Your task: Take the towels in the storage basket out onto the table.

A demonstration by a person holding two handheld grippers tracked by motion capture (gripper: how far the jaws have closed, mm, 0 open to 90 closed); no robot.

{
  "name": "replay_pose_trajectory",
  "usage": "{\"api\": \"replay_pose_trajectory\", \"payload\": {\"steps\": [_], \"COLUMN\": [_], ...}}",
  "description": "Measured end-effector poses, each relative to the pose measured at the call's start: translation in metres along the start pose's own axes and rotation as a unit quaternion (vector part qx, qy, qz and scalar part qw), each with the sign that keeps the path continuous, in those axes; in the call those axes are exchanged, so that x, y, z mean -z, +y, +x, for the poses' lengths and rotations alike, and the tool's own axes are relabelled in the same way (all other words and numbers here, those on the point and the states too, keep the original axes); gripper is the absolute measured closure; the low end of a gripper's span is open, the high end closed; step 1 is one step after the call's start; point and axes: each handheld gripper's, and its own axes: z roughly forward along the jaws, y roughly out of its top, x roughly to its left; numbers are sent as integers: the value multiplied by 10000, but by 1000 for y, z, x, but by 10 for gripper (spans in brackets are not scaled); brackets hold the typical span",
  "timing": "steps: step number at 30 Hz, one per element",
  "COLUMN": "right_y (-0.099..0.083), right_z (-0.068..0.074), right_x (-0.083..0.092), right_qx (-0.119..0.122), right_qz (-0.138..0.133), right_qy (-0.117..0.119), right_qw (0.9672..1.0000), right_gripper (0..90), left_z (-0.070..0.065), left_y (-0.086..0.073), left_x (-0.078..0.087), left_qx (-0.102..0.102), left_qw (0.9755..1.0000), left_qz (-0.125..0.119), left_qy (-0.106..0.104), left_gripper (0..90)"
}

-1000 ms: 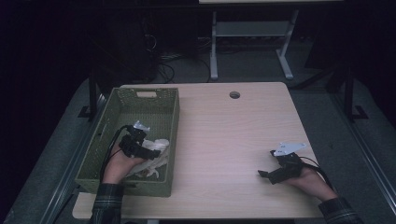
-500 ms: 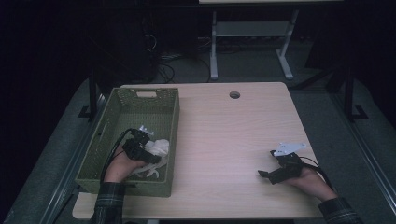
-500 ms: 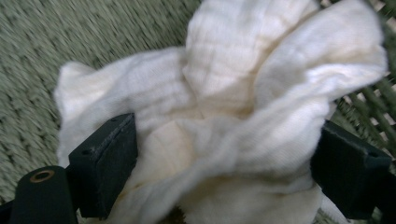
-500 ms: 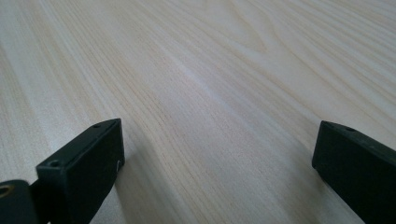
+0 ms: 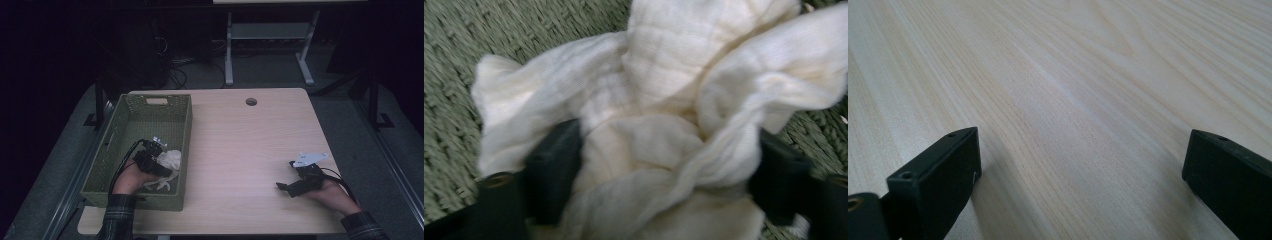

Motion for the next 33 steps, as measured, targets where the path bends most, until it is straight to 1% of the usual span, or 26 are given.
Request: {"api": "replay_pose_trajectory", "payload": {"steps": [1,2,3,5,6,8,11,12,13,15,19,21,24,26,30,32,33], "right_y": [0,0,0,0,0,0,0,0,0,0,0,0,0,0,0,0,0], "right_z": [0,0,0,0,0,0,0,0,0,0,0,0,0,0,0,0,0], "right_x": [0,0,0,0,0,0,0,0,0,0,0,0,0,0,0,0,0], "right_qx": [1,-3,2,1,-7,0,-1,2,0,0,0,-2,1,1,0,0,0], "right_qz": [-1,1,-1,0,-6,-2,-1,-2,-1,0,0,0,0,-1,0,-1,0], "right_qy": [0,1,-1,0,1,-1,0,1,0,1,1,1,0,1,2,1,1], "right_qw": [10000,10000,10000,10000,10000,10000,10000,10000,10000,10000,10000,10000,10000,10000,10000,10000,10000], "right_gripper": [18,18,18,18,18,18,18,18,18,18,18,18,18,18,18,18,18], "left_z": [-1,-2,-2,-3,-3,-2,3,5,6,9,12,13,16,17,21,23,23], "left_y": [0,1,1,1,1,1,0,0,-1,-2,-4,-5,-7,-8,-11,-12,-12], "left_x": [1,3,4,5,6,8,16,19,21,26,35,40,48,53,61,66,68], "left_qx": [-3,11,-24,14,-1,25,114,179,242,354,442,498,572,625,723,721,750], "left_qw": [10000,9999,9999,9997,9996,9994,9989,9986,9983,9969,9937,9913,9863,9821,9747,9716,9690], "left_qz": [-12,16,22,45,63,60,-107,-213,-322,-541,-913,-1122,-1467,-1689,-2017,-2152,-2243], "left_qy": [-24,-113,-161,-258,-273,-336,-435,-460,-431,-457,-475,-467,-484,-554,-635,-666,-710], "left_gripper": [391,465,553,649,674,698,706,706,706,707,705,705,706,706,707,707,707]}}
